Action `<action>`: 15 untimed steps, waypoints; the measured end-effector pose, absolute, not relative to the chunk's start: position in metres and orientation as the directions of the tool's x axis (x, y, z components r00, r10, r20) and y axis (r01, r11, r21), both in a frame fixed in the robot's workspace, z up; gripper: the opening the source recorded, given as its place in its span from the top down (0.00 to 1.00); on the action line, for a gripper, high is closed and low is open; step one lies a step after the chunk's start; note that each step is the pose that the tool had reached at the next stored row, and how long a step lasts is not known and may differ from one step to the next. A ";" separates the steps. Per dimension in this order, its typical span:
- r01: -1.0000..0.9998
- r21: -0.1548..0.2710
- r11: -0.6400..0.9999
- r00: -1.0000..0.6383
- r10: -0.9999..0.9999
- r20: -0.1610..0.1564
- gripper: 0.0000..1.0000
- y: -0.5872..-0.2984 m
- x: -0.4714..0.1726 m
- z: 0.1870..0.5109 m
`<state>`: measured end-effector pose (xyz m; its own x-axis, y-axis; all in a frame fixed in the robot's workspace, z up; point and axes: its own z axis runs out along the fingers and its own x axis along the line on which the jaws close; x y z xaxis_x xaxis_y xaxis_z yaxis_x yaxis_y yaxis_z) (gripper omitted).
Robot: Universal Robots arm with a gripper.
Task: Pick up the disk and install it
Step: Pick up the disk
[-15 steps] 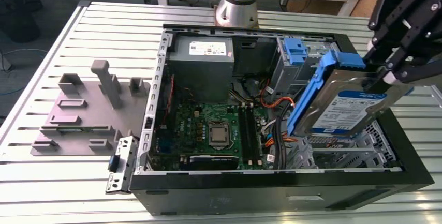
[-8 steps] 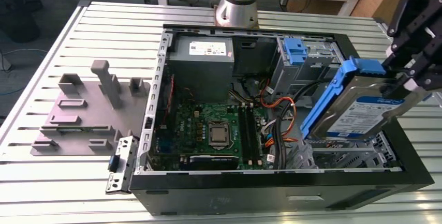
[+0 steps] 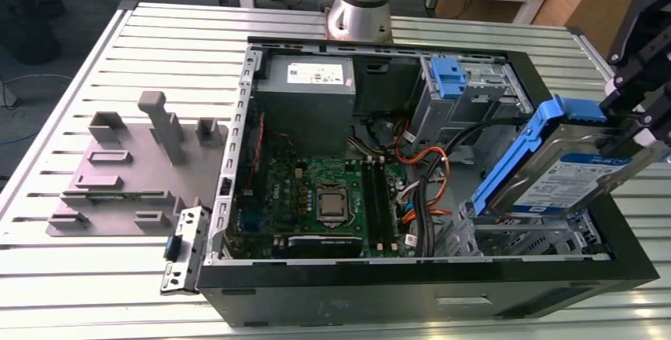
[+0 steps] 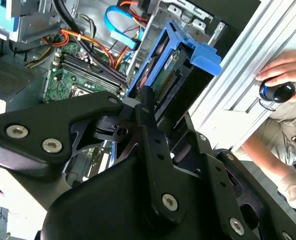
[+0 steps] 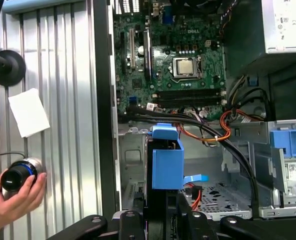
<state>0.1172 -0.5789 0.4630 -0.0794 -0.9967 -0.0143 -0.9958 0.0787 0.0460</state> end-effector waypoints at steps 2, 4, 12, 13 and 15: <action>-0.996 0.046 0.079 -0.080 -0.997 -0.014 0.65 -0.579 0.118 0.462; -0.996 0.046 0.079 -0.080 -0.997 -0.014 0.65 -0.579 0.118 0.462; -0.996 0.046 0.079 -0.080 -0.997 -0.014 0.65 -0.579 0.118 0.454; -0.996 0.046 0.079 -0.080 -0.997 -0.014 0.65 -0.579 0.118 0.454; -0.996 0.046 0.079 -0.080 -0.997 -0.016 0.65 -0.579 0.118 0.453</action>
<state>0.1181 -0.5786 0.4531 -0.0795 -0.9967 -0.0156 -0.9958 0.0787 0.0460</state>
